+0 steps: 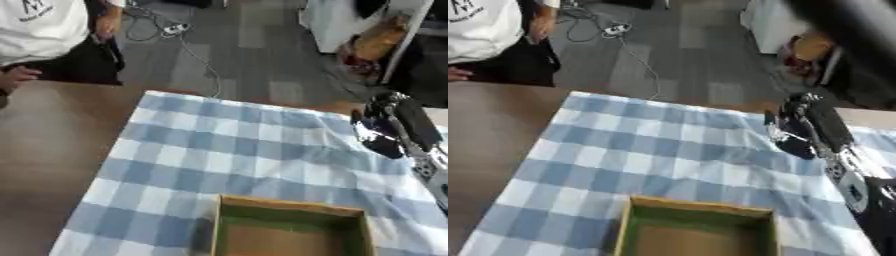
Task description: Pick up objects on the table and place them in the box.
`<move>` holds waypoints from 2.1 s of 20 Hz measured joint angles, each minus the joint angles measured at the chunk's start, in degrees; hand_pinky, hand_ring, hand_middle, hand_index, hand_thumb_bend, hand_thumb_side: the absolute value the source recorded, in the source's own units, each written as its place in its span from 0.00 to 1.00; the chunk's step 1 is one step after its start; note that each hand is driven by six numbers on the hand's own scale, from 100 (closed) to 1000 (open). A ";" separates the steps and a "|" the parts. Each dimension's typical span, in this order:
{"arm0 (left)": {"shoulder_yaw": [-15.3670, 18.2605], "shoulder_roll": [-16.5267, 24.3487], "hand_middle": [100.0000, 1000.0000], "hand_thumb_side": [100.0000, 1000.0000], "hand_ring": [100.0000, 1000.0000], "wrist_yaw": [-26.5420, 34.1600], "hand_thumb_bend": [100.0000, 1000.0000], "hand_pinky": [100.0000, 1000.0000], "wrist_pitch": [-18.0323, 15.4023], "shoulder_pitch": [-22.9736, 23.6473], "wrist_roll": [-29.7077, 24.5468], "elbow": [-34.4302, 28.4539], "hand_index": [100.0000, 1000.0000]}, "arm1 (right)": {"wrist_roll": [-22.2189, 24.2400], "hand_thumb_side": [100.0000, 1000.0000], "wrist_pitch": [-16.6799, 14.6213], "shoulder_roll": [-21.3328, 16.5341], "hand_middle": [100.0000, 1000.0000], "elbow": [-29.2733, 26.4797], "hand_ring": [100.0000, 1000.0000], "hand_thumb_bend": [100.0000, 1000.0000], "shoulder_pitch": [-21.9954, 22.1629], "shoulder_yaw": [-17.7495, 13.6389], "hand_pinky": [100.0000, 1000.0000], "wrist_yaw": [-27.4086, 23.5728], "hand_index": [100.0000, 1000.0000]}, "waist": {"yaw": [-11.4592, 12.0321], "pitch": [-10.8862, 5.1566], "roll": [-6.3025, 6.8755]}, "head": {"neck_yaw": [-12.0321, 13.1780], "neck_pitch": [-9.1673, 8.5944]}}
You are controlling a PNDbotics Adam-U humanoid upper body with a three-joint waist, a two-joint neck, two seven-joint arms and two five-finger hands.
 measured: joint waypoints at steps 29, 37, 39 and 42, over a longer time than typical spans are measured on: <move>-0.19 0.45 0.90 1.00 0.70 -0.28 0.20 0.67 0.23 0.60 -0.28 0.00 1.00 | 10.56 0.77 4.53 -7.14 0.00 -33.97 0.00 0.00 9.89 7.18 0.00 -21.11 0.03 | -0.82 -1.86 -0.31 | 0.42 7.05; -0.35 0.45 0.90 1.00 0.70 -0.44 0.20 0.67 0.20 0.56 -0.30 0.00 1.00 | 13.12 0.78 5.93 -7.92 0.00 -42.50 0.00 0.00 11.10 9.03 0.00 -23.60 0.03 | -0.52 -1.91 -0.34 | 0.44 7.05; -0.35 0.45 0.90 1.00 0.70 -0.44 0.20 0.67 0.18 0.54 -0.33 0.00 1.00 | 14.26 0.78 6.10 -8.08 0.00 -44.65 0.00 0.00 11.10 9.92 0.00 -23.93 0.03 | -0.47 -1.91 -0.35 | 0.45 7.04; -0.36 0.45 0.90 1.00 0.70 -0.44 0.20 0.67 0.11 0.51 -0.40 0.00 1.00 | 16.46 0.78 6.32 -8.16 0.00 -47.67 0.00 0.00 10.97 11.66 0.00 -24.41 0.03 | -0.22 -1.91 -0.35 | 0.45 7.04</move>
